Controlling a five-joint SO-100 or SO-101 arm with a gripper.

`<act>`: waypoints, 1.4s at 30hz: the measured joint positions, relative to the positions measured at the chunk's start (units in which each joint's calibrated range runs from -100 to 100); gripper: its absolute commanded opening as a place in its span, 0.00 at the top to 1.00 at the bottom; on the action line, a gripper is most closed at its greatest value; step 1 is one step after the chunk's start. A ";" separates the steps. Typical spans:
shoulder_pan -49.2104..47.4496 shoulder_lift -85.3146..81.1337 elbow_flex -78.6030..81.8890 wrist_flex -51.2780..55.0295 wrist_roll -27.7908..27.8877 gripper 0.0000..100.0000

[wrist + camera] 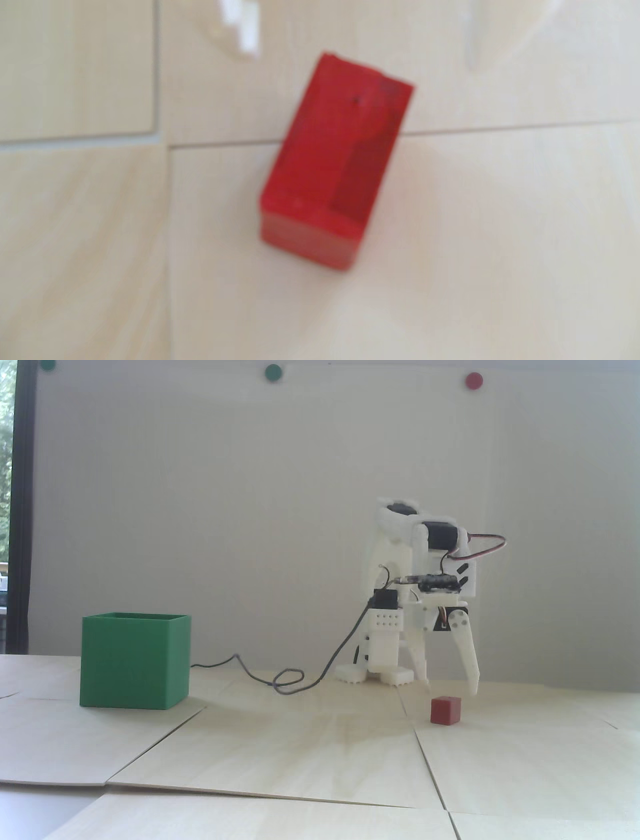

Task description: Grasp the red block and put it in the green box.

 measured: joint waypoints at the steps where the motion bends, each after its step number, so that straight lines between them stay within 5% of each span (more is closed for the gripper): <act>1: 0.15 0.25 0.00 0.00 0.00 0.79; 36: 2.06 7.06 -9.40 -0.75 -0.15 0.79; 42: -0.23 15.77 -14.41 -3.58 -0.21 0.97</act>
